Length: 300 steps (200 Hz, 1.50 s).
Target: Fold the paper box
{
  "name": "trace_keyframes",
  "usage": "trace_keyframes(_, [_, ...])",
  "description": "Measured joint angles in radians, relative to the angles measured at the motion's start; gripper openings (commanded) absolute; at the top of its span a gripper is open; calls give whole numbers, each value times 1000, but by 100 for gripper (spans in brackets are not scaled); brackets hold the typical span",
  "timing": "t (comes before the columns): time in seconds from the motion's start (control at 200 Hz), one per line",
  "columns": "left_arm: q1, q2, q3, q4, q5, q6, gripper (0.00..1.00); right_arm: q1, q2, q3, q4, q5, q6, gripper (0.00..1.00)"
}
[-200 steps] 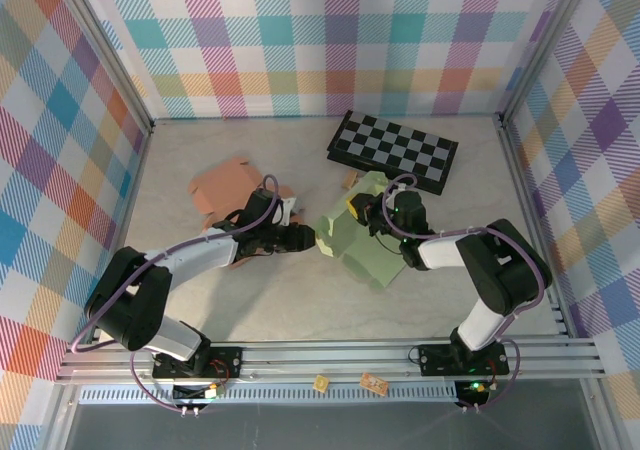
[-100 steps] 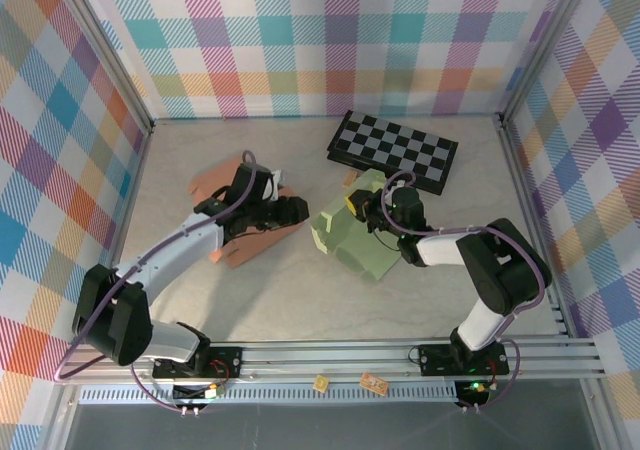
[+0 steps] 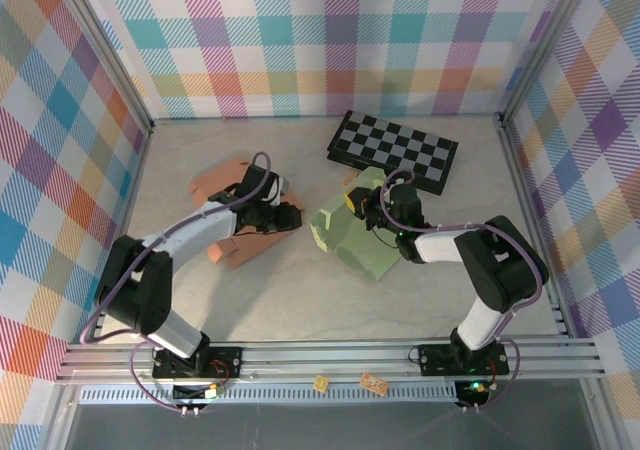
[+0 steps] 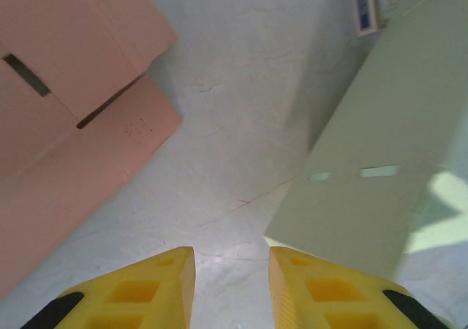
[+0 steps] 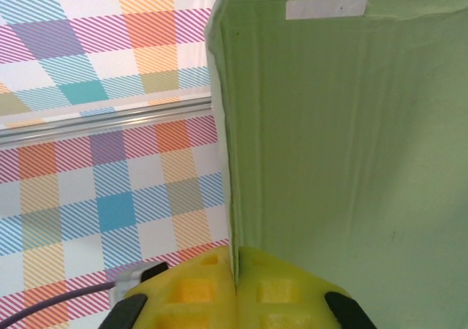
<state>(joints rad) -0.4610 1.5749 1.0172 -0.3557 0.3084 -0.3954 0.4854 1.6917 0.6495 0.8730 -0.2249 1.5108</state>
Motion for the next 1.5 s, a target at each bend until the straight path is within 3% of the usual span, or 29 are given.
trace_keyframes(0.275, [-62,44,-23,150,73,49,33,0,1,11,-9,0,0,0])
trace_keyframes(0.545, [-138,-13,-100,206,63,17,39,0,12,22,-14,4,8,0])
trace_keyframes(1.5, [-255,63,12,233,-163,7,41,0,-34,26,-68,20,23,0])
